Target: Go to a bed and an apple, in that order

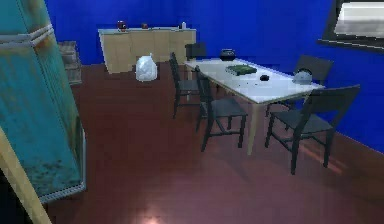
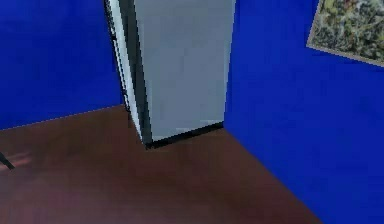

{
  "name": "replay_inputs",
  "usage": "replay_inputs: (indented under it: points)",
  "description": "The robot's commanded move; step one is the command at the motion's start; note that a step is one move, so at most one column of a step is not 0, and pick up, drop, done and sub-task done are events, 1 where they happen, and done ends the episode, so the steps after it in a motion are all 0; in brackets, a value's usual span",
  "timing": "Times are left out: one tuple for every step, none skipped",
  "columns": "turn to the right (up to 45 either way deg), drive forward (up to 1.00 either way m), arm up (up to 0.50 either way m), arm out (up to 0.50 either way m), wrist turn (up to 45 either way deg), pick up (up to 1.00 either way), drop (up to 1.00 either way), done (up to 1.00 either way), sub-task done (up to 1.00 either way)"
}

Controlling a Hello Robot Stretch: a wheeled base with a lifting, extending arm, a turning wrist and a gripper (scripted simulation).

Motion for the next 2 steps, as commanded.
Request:
replay_inputs:
  points:
    - [0.0, 0.50, 0.00, 0.00, 0.0, 0.00, 0.00, 0.00, 0.00]
    - [-18.0, 0.00, 0.00, 0.00, 0.0, 0.00, 0.00, 0.00, 0.00]
